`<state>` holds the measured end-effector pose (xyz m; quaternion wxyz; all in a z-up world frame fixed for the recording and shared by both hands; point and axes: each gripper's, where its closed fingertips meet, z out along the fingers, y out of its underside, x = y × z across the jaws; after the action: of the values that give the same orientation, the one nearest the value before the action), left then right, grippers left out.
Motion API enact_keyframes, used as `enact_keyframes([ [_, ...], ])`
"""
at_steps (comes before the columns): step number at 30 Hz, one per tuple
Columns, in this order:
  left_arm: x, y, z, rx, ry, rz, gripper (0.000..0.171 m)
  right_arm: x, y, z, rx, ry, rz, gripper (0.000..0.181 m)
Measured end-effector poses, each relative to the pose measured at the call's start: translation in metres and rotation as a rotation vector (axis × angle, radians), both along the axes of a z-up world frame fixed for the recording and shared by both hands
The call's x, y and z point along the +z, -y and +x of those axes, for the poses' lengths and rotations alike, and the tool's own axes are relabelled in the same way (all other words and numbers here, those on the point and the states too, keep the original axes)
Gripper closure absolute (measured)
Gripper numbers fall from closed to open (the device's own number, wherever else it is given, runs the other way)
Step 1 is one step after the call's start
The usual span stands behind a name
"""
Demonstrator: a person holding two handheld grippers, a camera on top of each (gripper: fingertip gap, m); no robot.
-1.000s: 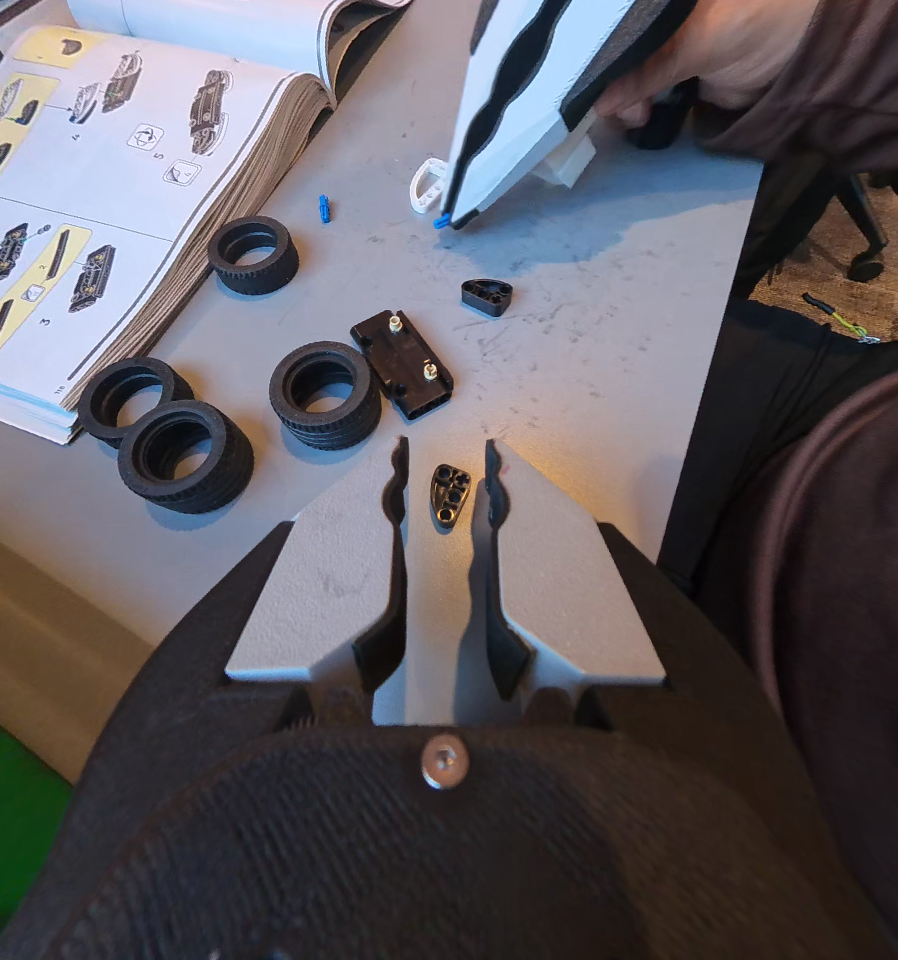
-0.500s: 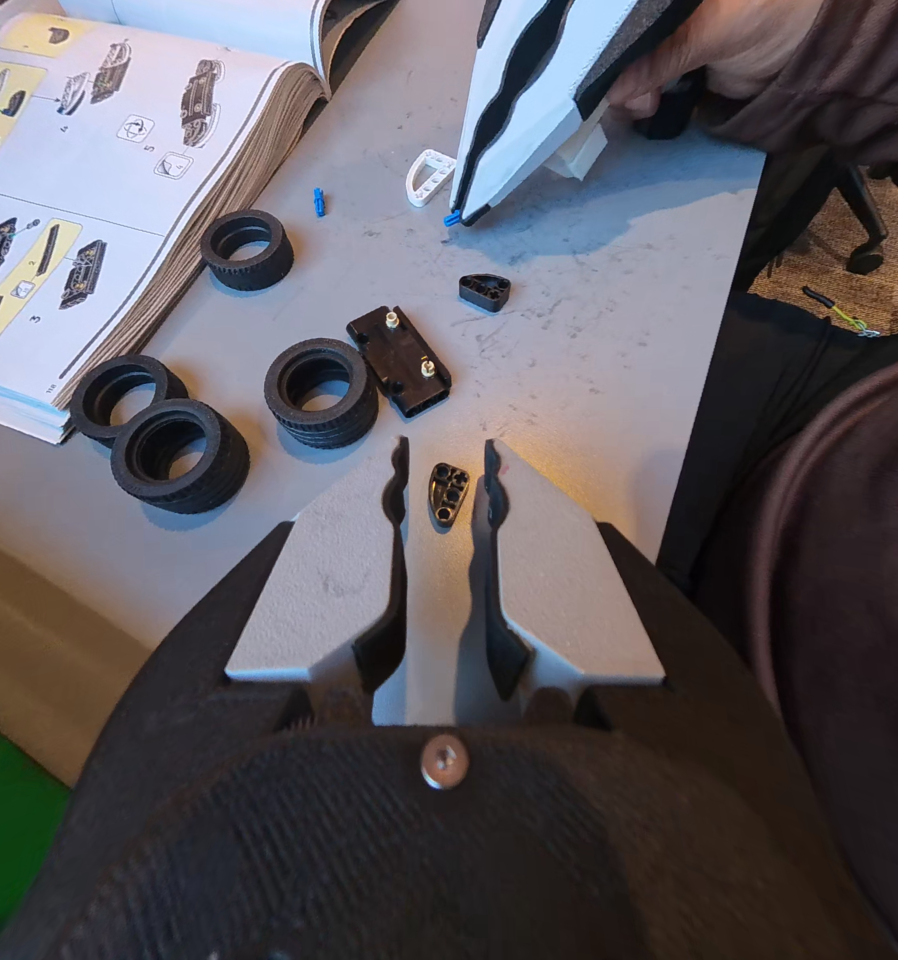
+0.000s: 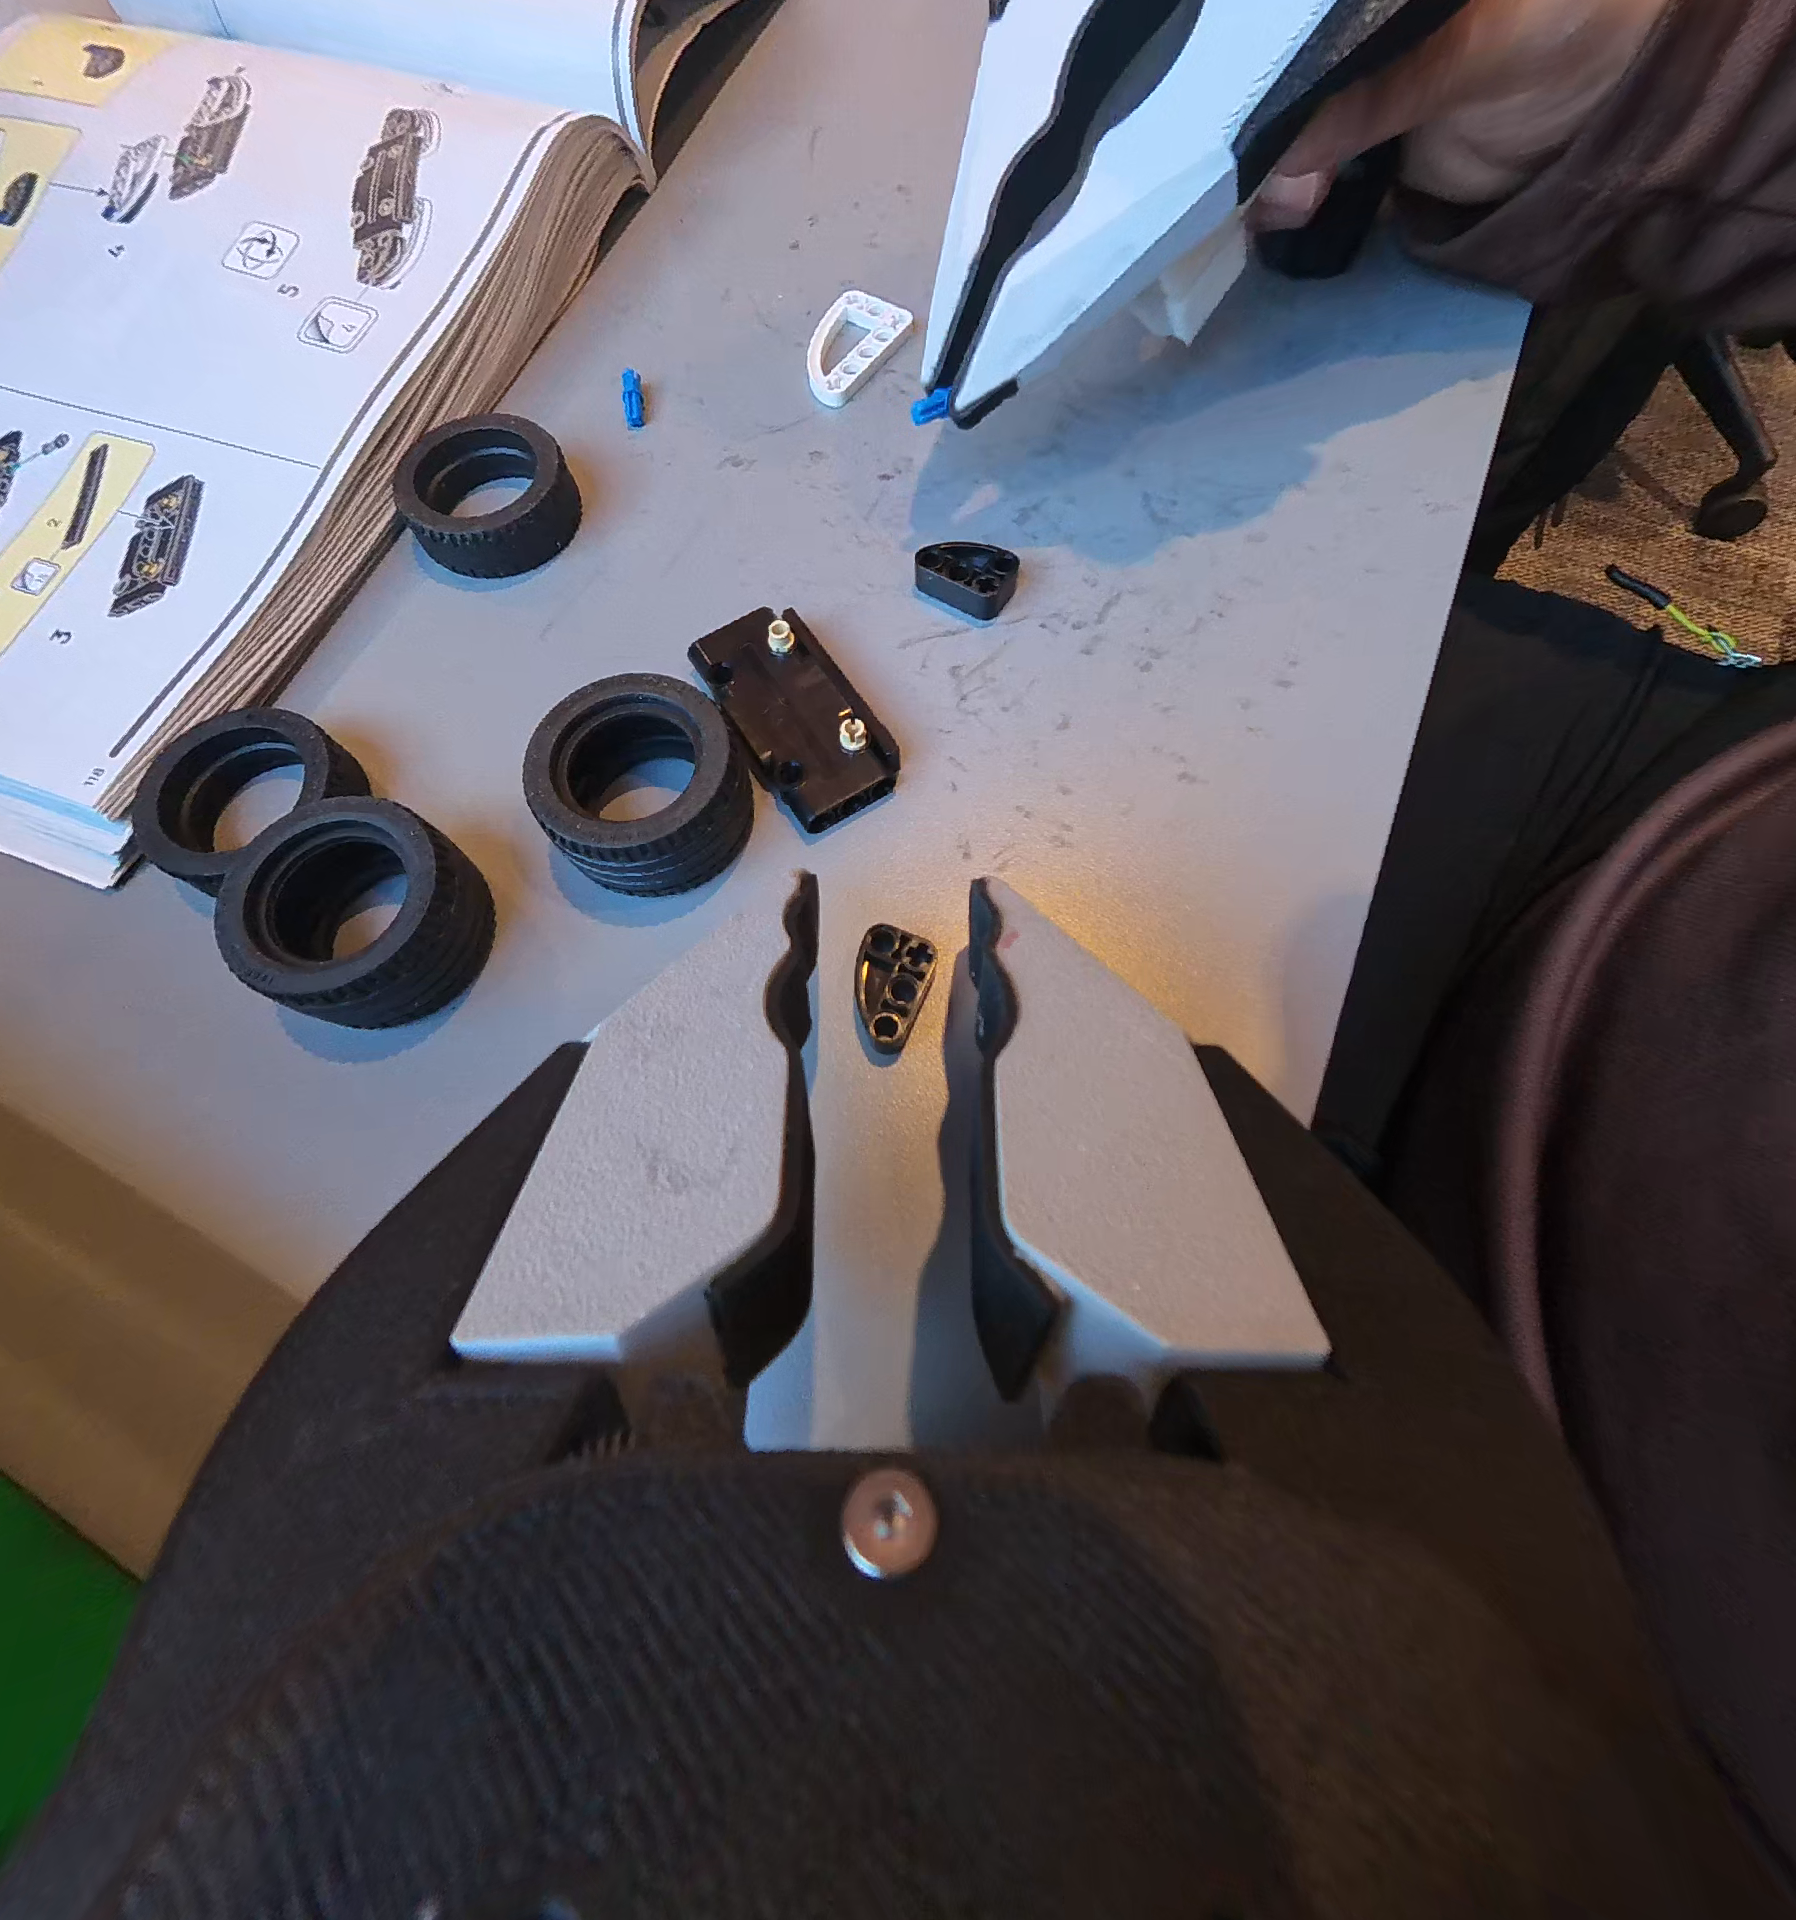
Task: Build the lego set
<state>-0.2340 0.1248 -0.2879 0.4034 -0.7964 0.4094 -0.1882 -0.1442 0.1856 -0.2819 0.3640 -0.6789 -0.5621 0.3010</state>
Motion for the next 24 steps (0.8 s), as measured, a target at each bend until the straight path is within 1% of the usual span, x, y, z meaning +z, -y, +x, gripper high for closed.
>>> enact_keyframes([
  [12,0.001,-0.001,0.0,0.006,0.012,0.0,0.146,0.004,-0.003,-0.004,0.008,-0.03,0.014,0.177],
  [17,0.011,-0.01,-0.008,0.07,0.079,0.014,0.149,0.011,-0.01,-0.006,-0.013,-0.067,0.057,0.177],
  [20,0.019,-0.02,-0.018,0.143,0.143,0.031,0.149,0.017,-0.018,-0.008,-0.04,-0.102,0.081,0.177],
  [24,0.026,-0.03,-0.028,0.208,0.233,0.007,0.149,0.026,-0.031,-0.009,-0.078,-0.148,0.113,0.177],
])
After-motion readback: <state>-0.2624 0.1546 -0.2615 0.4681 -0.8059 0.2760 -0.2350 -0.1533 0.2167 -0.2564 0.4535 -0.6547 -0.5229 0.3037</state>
